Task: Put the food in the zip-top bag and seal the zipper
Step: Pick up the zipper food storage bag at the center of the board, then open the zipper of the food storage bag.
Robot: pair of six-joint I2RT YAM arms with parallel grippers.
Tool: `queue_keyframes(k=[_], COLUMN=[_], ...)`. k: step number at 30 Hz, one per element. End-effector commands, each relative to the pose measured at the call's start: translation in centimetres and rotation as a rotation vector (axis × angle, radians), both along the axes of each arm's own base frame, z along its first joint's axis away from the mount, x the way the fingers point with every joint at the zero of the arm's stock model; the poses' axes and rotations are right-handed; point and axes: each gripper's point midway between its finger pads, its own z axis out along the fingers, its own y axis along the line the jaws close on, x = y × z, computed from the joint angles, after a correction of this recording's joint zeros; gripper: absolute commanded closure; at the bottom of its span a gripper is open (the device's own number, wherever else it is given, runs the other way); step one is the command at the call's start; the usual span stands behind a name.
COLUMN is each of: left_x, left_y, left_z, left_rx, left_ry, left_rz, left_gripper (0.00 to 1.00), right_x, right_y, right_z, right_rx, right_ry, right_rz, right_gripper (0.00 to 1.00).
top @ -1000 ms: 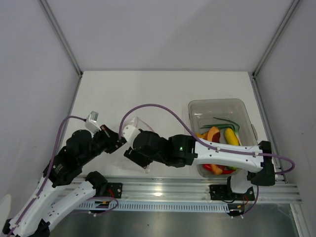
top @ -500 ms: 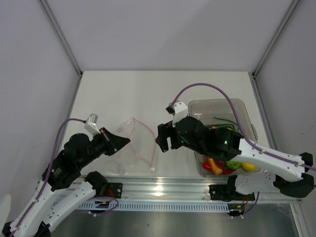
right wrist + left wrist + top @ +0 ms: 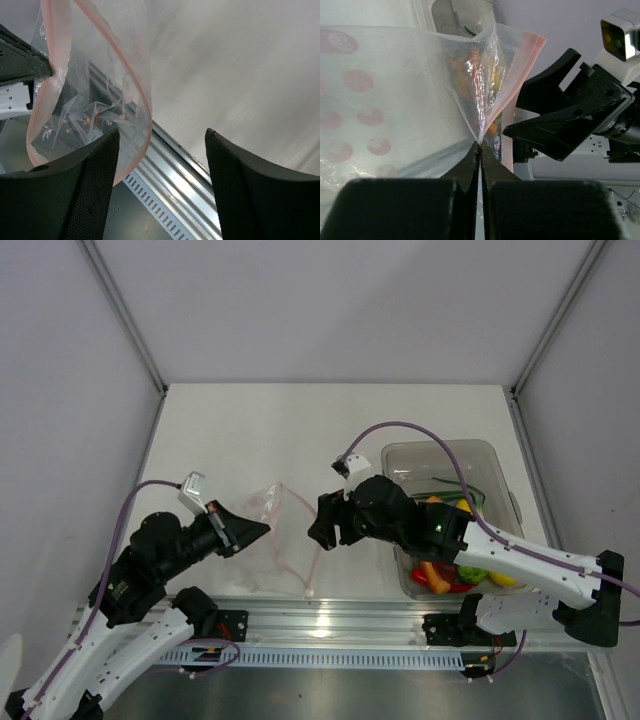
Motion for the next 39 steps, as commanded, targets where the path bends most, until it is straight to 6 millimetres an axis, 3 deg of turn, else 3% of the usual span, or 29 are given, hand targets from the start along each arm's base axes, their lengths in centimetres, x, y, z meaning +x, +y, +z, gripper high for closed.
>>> queue_keyframes(k=[1,4,6,8,10,11,13,14,16,23,24,34,39], left_x=[-0.4,-0.4,-0.3,-0.2,-0.3,-0.3,-0.2,-0.1,-0.2,0.1,0.1,-0.6,-0.6], left_y=[-0.6,-0.4,-0.4,-0.3,-0.3,-0.2,0.0,0.1,0.2,-0.5,-0.8,-3.5,-3.8], left_z=[0.6,0.7,0.3,-0.2,0.0,0.1,0.3,0.4,0.7,1.3,1.3,4.5,4.0], left_rx=[-0.012,-0.008,-0.001,0.012,0.017,0.02,0.03,0.033,0.043,0.062,0.062,0.057,0.073], left_ry=[-0.029,-0.032,-0.032,-0.02,-0.027,-0.034,-0.058,-0.069,-0.086,-0.082,-0.077,-0.132,-0.11], left_rz=[-0.049,-0.039,-0.035,-0.033,-0.04,-0.038,-0.03,-0.028,-0.031,-0.056,-0.065,-0.118,-0.1], left_gripper=[1.0,0.99,0.99,0.99,0.98,0.89,0.63,0.41,0.27,0.23,0.23,0.28,0.27], right_x=[-0.1,0.0,0.2,0.5,0.1,-0.1,0.5,0.3,0.2,0.3,0.0,1.5,1.7], right_y=[2.3,2.9,3.1,2.7,2.6,2.4,1.6,1.1,0.8,-0.2,0.0,-0.8,-0.8], right_z=[0.8,-0.1,-0.3,-0.5,0.4,0.7,1.5,1.7,2.7,3.7,3.1,4.6,4.8], right_rx=[0.101,0.07,0.046,0.025,0.034,0.029,0.01,-0.007,-0.01,-0.099,-0.135,-0.242,-0.256], right_ry=[0.004,0.008,0.003,-0.017,-0.056,-0.075,-0.131,-0.158,-0.181,-0.25,-0.257,-0.404,-0.435], right_rz=[0.043,0.066,0.066,0.034,0.036,0.032,-0.019,-0.045,-0.061,-0.177,-0.174,-0.455,-0.484], right_gripper=[0.3,0.44,0.76,1.0,1.0,1.0,1.0,1.0,1.0,1.0,1.0,1.0,1.0])
